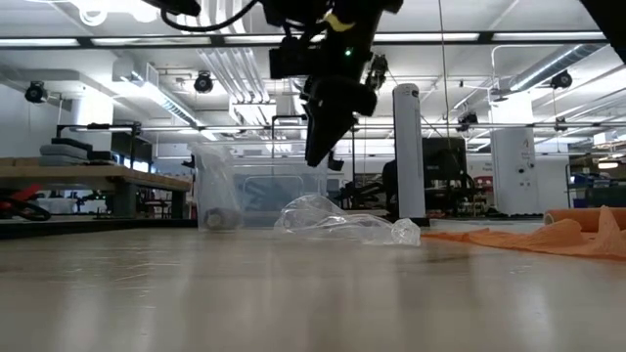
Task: Roll bandage
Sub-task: Prepare the transparent zip bag
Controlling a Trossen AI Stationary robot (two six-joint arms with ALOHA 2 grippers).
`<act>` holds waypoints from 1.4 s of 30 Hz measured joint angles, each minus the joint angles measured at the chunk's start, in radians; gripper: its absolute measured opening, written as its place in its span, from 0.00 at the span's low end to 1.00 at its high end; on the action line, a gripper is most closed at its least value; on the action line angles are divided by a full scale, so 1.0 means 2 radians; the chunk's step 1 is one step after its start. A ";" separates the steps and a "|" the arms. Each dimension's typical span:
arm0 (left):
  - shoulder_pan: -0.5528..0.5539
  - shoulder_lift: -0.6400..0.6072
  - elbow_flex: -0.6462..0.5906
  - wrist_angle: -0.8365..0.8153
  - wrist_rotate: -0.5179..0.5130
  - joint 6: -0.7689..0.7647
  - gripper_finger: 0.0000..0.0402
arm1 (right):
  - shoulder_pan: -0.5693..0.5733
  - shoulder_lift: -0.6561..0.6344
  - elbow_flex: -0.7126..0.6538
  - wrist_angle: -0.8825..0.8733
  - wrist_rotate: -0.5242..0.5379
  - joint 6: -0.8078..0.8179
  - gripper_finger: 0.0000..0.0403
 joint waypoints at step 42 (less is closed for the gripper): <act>0.000 -0.011 -0.008 0.045 -0.056 -0.124 0.37 | 0.074 -0.128 0.006 0.029 0.216 0.077 0.00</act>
